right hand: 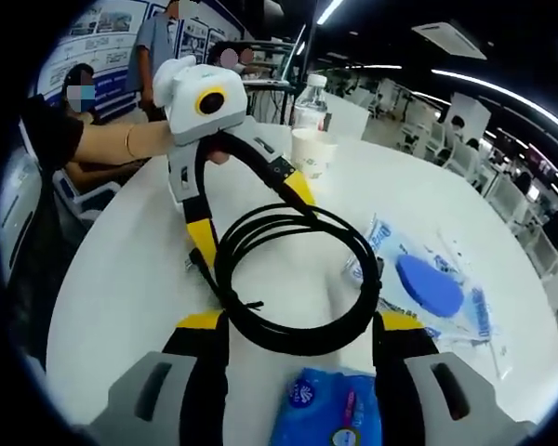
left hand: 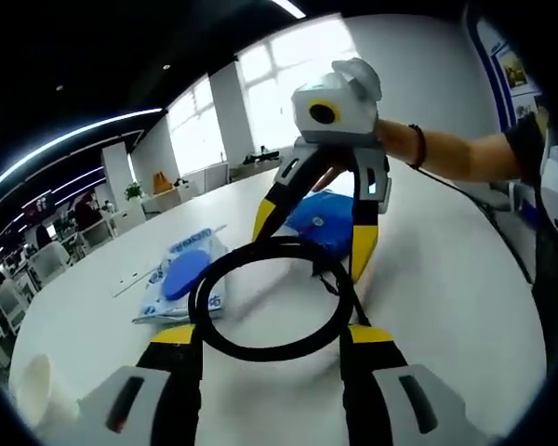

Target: Arrange the tabletop items into an orderly group along one side of the table until the central work area is clear of visible clutter.

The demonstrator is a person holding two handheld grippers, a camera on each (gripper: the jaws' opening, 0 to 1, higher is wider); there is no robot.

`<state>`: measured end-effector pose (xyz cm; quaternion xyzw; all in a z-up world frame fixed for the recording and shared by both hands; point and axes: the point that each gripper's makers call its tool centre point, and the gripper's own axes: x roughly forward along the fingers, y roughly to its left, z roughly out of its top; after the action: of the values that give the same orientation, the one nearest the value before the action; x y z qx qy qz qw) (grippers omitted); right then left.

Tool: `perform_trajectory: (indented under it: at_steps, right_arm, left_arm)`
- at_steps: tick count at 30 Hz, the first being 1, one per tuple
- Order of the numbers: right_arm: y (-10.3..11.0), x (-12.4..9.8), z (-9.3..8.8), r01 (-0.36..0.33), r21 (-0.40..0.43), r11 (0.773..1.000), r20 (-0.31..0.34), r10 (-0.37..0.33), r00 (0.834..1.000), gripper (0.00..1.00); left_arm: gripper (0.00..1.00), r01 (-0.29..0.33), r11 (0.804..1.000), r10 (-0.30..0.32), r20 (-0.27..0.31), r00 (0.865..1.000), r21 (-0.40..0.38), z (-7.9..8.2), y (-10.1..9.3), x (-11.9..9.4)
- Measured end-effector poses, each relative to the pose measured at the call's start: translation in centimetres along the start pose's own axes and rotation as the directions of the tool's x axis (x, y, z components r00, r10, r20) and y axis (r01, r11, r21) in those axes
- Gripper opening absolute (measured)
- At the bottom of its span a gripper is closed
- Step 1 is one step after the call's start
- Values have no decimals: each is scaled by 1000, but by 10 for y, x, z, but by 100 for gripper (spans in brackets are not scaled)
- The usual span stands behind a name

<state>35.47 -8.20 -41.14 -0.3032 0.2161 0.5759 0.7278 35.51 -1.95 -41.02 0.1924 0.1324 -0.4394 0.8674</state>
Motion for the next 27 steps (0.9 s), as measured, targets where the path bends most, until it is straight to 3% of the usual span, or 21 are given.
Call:
perform_trajectory:
  at_steps: [27]
  right_arm:
    - [30, -9, -1, -1, -14, 1000, -22, 1, 1000, 60]
  left_arm:
    - [57, 11, 1000, -10, -17, 1000, 5, -6, -27, -16]
